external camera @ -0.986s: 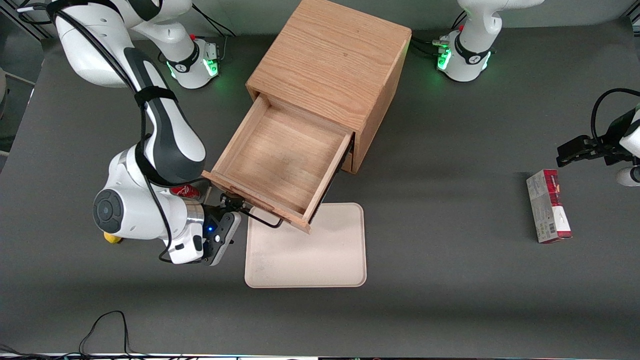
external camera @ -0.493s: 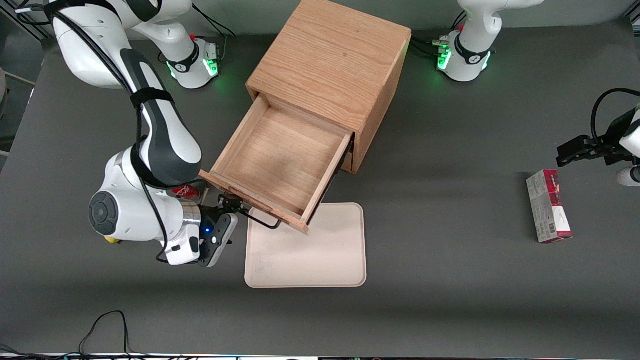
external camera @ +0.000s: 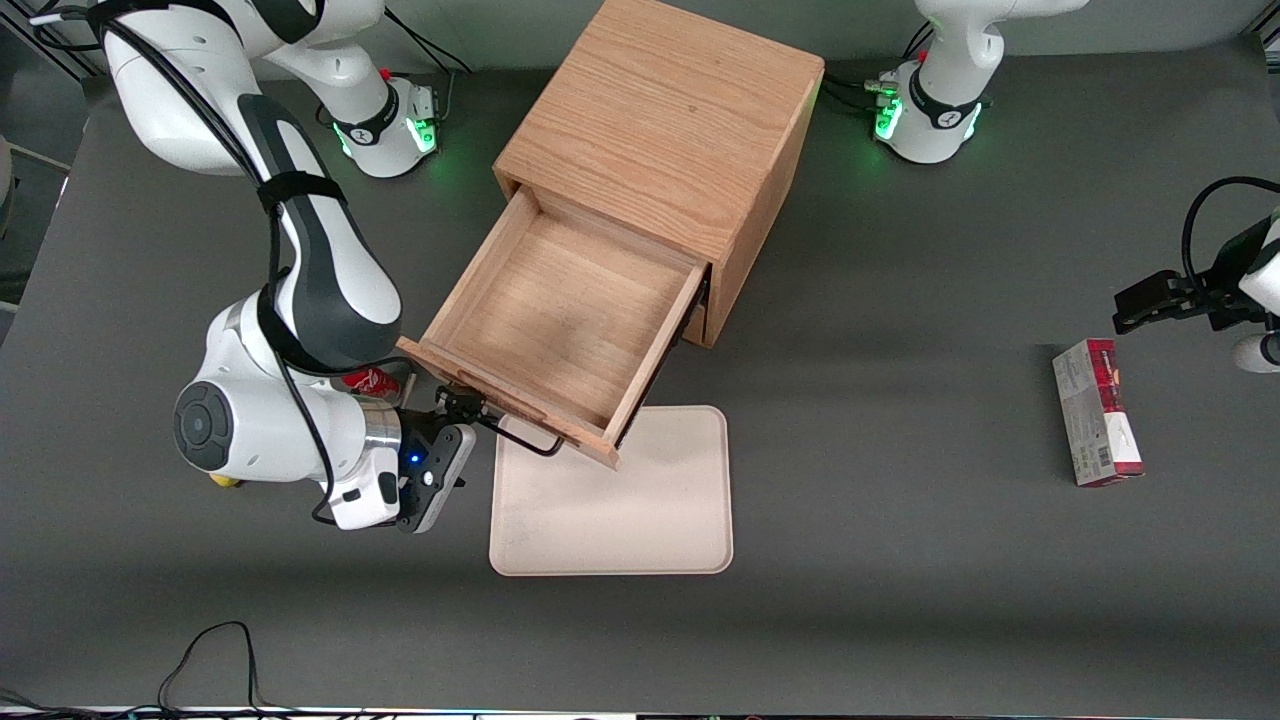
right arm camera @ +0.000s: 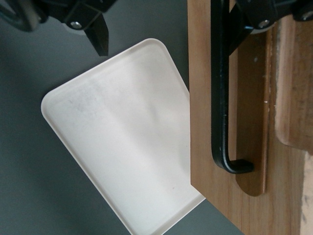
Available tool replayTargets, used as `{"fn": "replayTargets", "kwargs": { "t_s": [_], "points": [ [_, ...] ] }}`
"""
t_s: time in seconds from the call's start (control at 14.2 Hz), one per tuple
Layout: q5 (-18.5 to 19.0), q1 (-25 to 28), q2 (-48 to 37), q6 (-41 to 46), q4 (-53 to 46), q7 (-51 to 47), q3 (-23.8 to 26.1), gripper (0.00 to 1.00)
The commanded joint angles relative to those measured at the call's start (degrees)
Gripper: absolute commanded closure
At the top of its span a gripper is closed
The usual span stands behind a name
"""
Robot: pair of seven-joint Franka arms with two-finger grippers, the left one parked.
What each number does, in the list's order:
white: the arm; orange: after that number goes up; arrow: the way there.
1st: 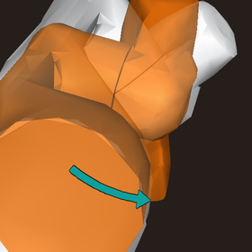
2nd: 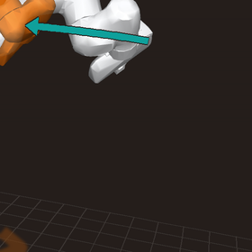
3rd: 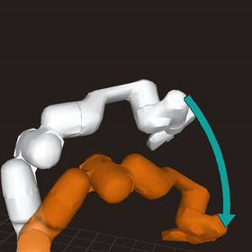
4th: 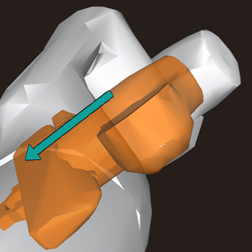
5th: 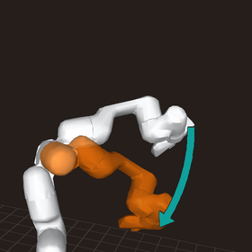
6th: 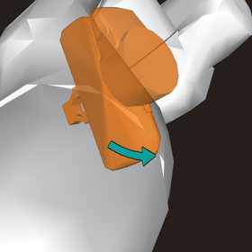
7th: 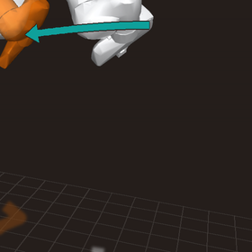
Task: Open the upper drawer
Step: 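Keep pulling the drawer further out with the right gripper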
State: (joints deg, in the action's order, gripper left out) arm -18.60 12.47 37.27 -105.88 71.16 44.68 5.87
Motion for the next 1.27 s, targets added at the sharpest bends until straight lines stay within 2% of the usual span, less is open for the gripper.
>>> {"fn": "replayTargets", "kwargs": {
  "t_s": [0.0,0.42,0.85,1.06,1.2],
  "points": [
    [-1.52,-1.39,1.23,0.41,-4.62,0.93,0.19,0.0],
    [-1.52,-1.3,1.23,0.59,-4.97,0.76,0.28,0.0],
    [-0.47,-1.39,0.35,8.13,-7.52,0.76,-0.68,0.0],
    [3.38,-1.57,-2.45,9.91,-7.09,0.67,-0.77,0.0],
    [4.01,-2.27,-3.78,12.0,-6.56,-1.24,-2.95,0.01]
  ]
}}
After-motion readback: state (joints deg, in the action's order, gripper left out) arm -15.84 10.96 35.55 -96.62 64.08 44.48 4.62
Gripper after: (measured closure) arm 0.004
